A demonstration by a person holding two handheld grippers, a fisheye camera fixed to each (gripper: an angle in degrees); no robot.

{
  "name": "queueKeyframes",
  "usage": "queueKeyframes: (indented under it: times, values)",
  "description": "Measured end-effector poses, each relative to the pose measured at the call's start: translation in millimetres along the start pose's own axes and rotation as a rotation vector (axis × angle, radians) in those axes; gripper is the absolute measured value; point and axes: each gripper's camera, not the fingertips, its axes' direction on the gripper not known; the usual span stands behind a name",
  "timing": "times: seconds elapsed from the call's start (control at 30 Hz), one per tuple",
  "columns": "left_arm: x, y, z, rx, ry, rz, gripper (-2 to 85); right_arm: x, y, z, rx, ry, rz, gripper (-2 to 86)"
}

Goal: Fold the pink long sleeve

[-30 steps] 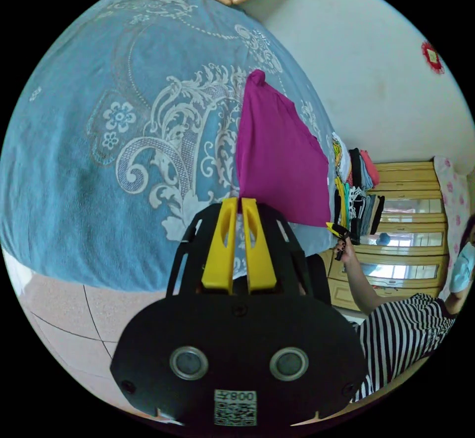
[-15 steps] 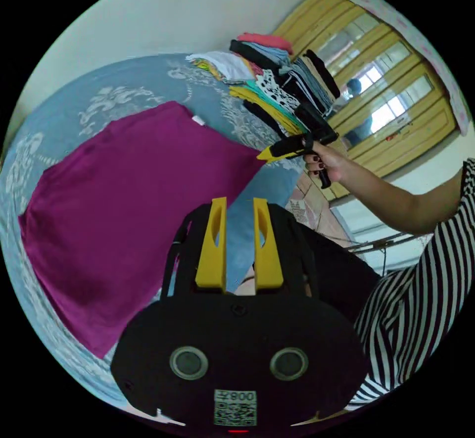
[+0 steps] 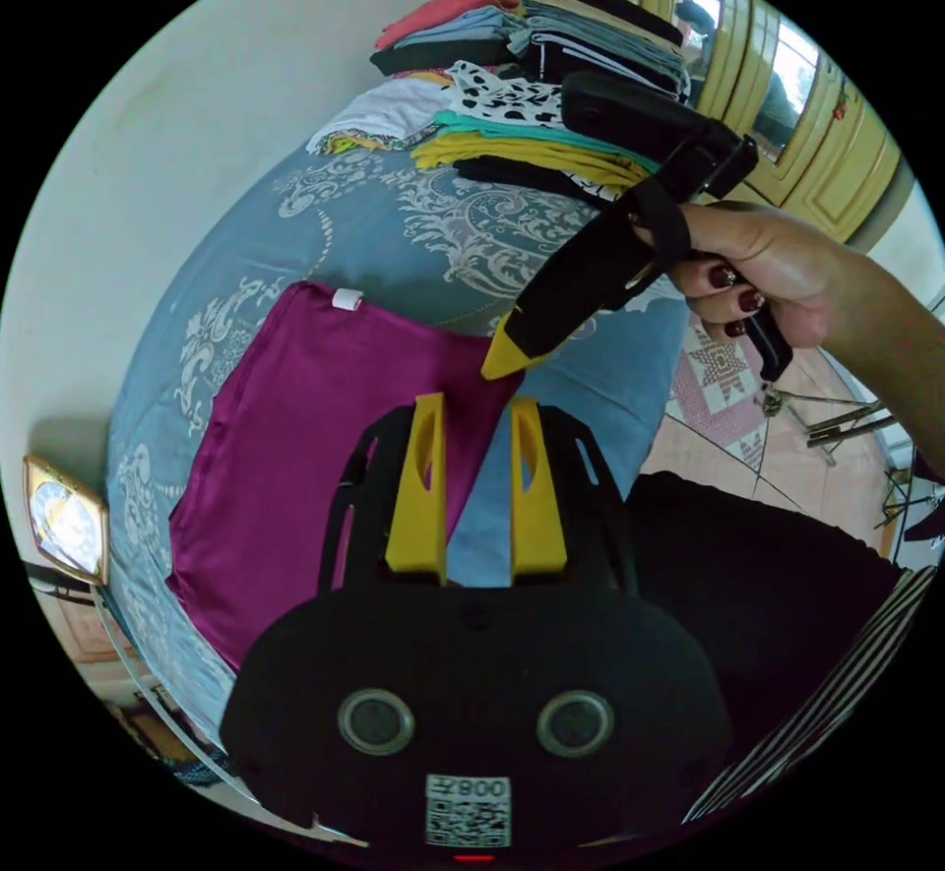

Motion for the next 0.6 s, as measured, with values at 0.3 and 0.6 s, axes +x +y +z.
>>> queueKeyframes:
  times: [0.3, 0.6]
  values:
    - [-22, 11, 20, 0.096, 0.159, -0.255, 1.9, 0, -24, -14, 0.092, -0.023, -0.018, 2.0]
    - [-60, 33, 27, 0.207, 0.351, -0.457, 1.6, 21, -104, 3, 0.147, -0.062, 0.093, 8.9]
